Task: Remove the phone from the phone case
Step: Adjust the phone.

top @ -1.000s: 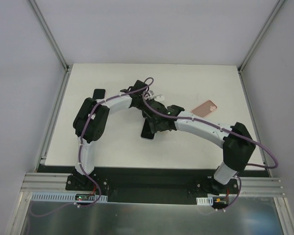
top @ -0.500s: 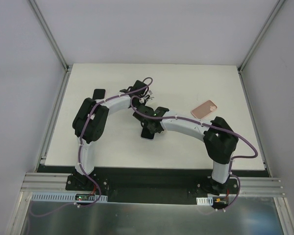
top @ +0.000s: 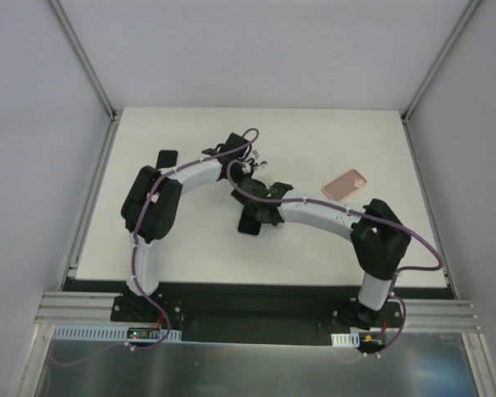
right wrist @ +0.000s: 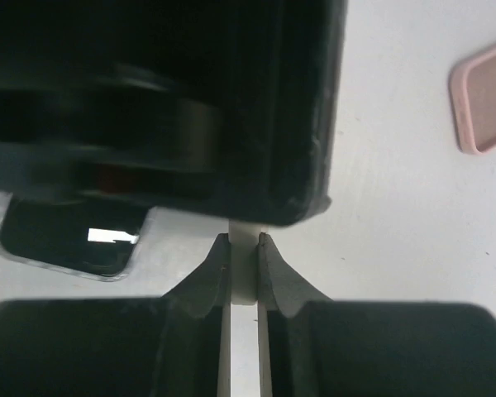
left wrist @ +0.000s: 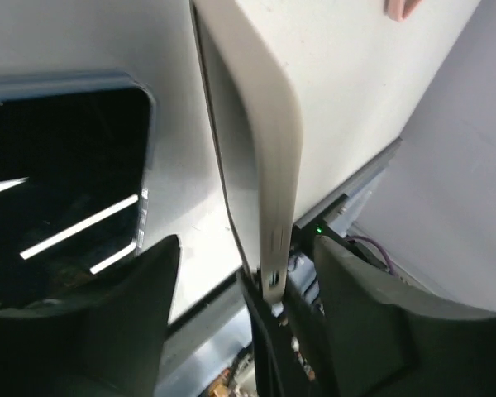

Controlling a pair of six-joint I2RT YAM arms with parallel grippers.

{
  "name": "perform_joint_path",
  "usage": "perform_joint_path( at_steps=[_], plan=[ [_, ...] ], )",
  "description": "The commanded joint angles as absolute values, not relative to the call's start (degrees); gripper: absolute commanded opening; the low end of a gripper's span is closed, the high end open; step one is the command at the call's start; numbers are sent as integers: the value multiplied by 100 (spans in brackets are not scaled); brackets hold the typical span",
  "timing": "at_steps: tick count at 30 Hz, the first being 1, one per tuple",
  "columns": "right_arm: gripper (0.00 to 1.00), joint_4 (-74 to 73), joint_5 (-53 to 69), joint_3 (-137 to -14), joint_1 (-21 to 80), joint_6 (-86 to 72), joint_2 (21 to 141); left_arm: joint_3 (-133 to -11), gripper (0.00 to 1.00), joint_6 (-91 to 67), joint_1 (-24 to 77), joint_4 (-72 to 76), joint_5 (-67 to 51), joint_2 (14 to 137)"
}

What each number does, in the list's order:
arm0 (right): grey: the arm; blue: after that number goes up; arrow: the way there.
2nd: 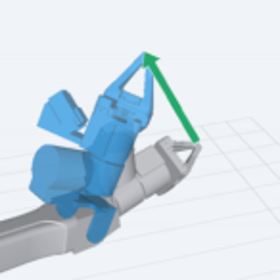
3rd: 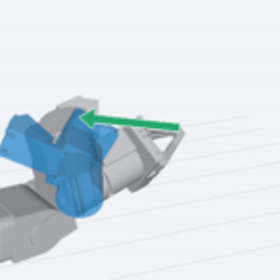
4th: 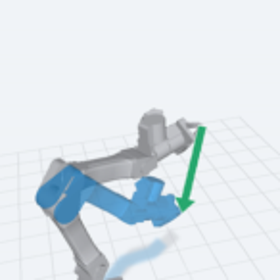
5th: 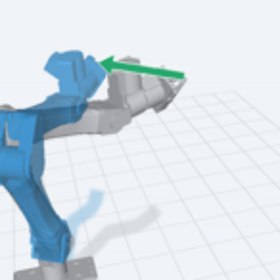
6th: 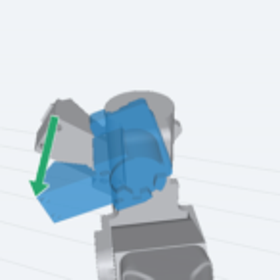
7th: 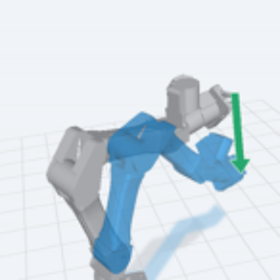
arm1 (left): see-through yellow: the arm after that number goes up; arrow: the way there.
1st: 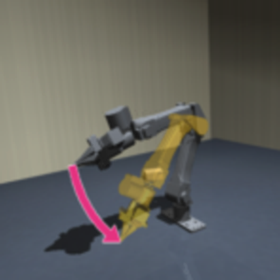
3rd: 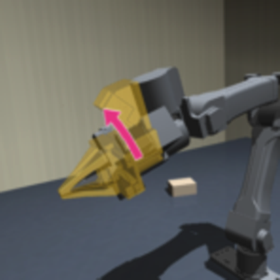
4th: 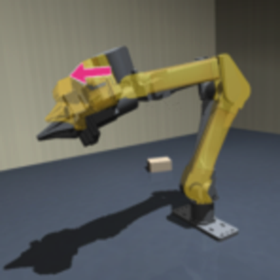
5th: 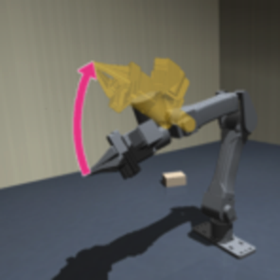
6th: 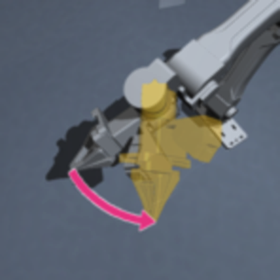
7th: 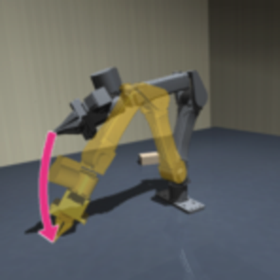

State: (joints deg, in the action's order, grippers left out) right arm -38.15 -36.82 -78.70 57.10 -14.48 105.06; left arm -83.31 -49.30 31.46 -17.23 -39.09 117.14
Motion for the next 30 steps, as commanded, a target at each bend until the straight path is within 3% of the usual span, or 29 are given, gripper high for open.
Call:
perform_joint_path(
  at_steps=[1,5,16,20,23,27,30],
  plan=[
    [2,-3438,-3895,-7123,5274,-1643,9415,-8824,78,-4737,3138,-1969,-4341,11224],
    [1,-2455,-2929,-6261,4747,-2003,8527,-9000,86,-4694,2936,-2039,-4465,11145],
    [1,-898,145,-4958,3130,-2689,7067,-8448,89,-4192,2777,-1522,-5124,10653],
    [2,-30,1210,-4624,2708,-2917,6733,-7570,87,-5121,2777,530,-5457,10389],
    [2,631,2029,-4430,2365,-3155,6522,-7279,87,-5579,2725,1219,-5773,10345],
    [1,817,2767,-4526,2189,-3322,6372,-6628,96,-7019,2567,3901,-6231,10432],
    [1,1326,3207,-4439,2171,-3682,6381,-6443,96,-7839,2487,4823,-6381,10599]
  ],
)
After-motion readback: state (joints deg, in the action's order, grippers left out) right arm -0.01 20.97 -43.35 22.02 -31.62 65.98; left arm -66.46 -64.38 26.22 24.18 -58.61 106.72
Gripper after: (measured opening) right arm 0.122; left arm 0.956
